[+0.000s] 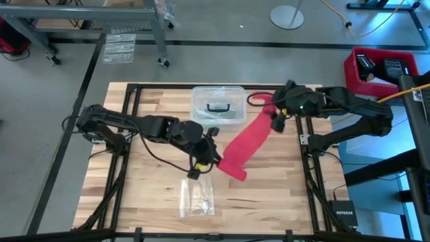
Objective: Roll bandage
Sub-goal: Roll the red bandage
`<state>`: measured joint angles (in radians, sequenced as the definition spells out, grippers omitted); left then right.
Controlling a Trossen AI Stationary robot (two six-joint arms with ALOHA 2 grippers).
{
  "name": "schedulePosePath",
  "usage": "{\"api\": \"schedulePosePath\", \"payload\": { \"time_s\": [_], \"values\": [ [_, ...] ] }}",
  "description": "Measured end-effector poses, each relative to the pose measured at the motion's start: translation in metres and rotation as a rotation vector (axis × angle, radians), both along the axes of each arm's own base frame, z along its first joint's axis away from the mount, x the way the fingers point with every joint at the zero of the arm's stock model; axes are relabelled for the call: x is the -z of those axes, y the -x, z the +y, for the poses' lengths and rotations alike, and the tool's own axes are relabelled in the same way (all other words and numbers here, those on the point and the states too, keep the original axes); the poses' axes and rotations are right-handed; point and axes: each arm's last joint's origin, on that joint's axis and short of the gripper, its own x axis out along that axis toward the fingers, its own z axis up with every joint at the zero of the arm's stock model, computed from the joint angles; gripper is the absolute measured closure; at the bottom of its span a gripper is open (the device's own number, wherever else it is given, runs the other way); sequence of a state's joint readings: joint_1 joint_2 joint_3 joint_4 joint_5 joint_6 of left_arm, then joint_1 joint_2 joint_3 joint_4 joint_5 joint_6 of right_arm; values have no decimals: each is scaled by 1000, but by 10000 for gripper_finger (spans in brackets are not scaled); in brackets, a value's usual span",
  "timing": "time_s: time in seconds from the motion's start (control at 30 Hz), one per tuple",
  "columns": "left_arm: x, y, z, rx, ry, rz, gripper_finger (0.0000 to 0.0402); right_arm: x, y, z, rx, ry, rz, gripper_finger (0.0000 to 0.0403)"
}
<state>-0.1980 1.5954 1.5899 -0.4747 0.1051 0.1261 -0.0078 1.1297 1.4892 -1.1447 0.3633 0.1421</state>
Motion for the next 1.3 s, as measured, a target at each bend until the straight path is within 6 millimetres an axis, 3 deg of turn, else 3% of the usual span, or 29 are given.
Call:
{"api": "schedulePosePath", "payload": {
  "time_s": [0.13, 0.2, 0.33, 0.4, 0.47, 0.53, 0.67, 0.87, 1.1, 1.3],
  "values": [
    [-4, 9, 10, -32, 10, 47, 391, 4, 3, 8, -93, -266, 30, 121],
    [-4, 11, 13, -41, 7, 65, 391, 6, 5, 7, -70, -282, 48, 117],
    [-3, 11, 18, -54, 6, 68, 391, 4, 5, 1, 163, -183, -24, 119],
    [-3, 10, 20, -62, 7, 69, 391, 0, 1, 1, 213, -250, -108, 122],
    [-3, 10, 20, -62, 7, 70, 391, -6, -6, 7, 48, -412, -169, 122],
    [-3, 10, 20, -62, 6, 69, 391, -16, -15, 11, -96, -457, -272, 122],
    [-3, 11, 18, -56, 5, 68, 391, -25, -15, 8, -75, -364, -372, 122],
    [-8, 9, 17, -80, 24, 22, 391, -11, -9, 8, -41, -328, -215, 123],
    [-40, 9, 27, -126, 110, -229, 391, 14, -13, 41, -114, -119, -180, 123],
    [-38, 12, 48, -363, 13, -205, 391, 31, -15, 78, -202, 37, -259, 123]
  ]
}}
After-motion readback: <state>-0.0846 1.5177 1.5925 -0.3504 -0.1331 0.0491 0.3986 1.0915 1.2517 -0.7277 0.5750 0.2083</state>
